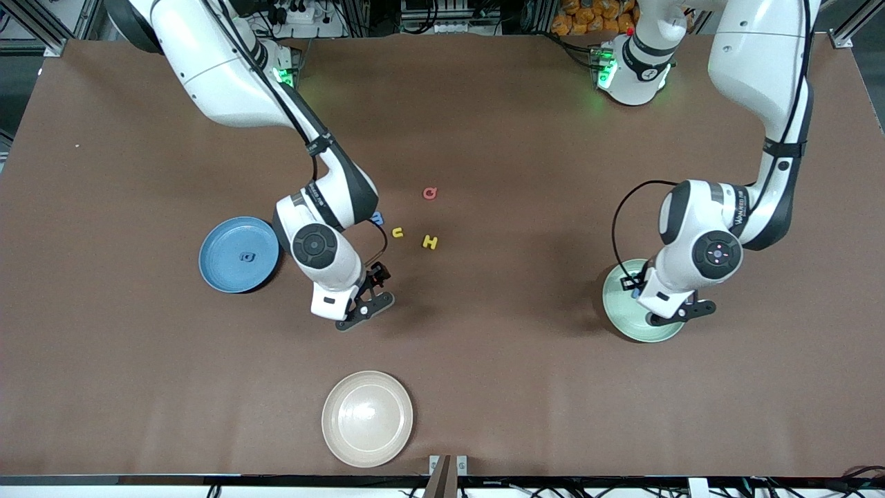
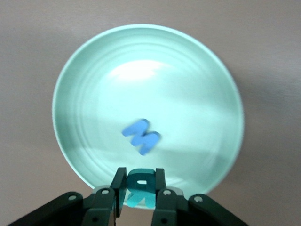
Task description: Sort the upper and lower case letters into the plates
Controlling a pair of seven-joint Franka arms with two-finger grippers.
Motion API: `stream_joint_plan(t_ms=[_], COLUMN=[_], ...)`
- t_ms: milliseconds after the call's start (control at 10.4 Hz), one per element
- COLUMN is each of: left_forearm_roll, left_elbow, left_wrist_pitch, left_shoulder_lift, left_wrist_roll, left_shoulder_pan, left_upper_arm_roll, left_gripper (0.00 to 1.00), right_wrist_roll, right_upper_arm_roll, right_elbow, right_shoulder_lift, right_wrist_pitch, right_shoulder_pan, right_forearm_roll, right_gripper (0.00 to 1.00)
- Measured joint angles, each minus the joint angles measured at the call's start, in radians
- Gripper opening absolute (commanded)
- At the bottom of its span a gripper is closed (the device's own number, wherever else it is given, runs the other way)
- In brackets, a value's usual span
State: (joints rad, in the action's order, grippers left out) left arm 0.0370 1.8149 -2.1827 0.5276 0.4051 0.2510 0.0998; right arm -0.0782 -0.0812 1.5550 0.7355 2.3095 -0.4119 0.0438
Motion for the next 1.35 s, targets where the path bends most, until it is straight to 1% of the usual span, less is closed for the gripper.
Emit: stream_joint_plan(t_ms=[96,192,288,577,769,865,1154,1346], left_forearm_roll=[0.000,0.000,0.000,-0.005,-0.020,-0.021,-0.021,-0.021], left_elbow=[-0.005,-0.019,-0.036,-0.072,-0.094,-0.101,-0.112,-0.133], left_wrist_pitch=[-0.010,-0.017,-0.020,-0.021,-0.021,-0.020,-0.020,-0.020], left_shoulder_lift=[0.023,0.049,0.071,0.086,0.083,0.079,0.072,0.072], left_wrist_roll=[-0.002,-0.002,-0.002,0.003,0.053,0.067,0.071,0.072], left_shoulder_pan=[0.017,0.027,0.032,0.040,0.061,0.089,0.183,0.199], left_upper_arm_roll=[0.022,0.030,0.032,0.023,-0.040,-0.064,-0.095,-0.144], left_gripper=[0.00,0.04,0.99,1.00,1.00,1.00,1.00,1.00], right_wrist_roll=[-0.021,-0.027,-0.027,-0.020,-0.010,-0.007,0.033,0.045], right_upper_arm_roll=[-0.001,-0.004,-0.007,-0.017,-0.018,-0.017,-0.017,-0.017], right_elbow=[0.041,0.069,0.082,0.084,0.092,0.099,0.117,0.124], right_shoulder_lift=[0.001,0.002,0.002,0.002,0.002,0.002,0.002,0.002], right_wrist_pitch=[0.064,0.100,0.114,0.114,0.110,0.109,0.102,0.101], right_shoulder_pan=[-0.001,-0.007,-0.017,-0.053,-0.058,-0.057,-0.054,-0.056], right_forearm_roll=[0.000,0.000,0.000,0.000,0.000,0.000,-0.001,-0.001], right_gripper=[1.00,1.00,1.00,1.00,1.00,1.00,1.00,1.00])
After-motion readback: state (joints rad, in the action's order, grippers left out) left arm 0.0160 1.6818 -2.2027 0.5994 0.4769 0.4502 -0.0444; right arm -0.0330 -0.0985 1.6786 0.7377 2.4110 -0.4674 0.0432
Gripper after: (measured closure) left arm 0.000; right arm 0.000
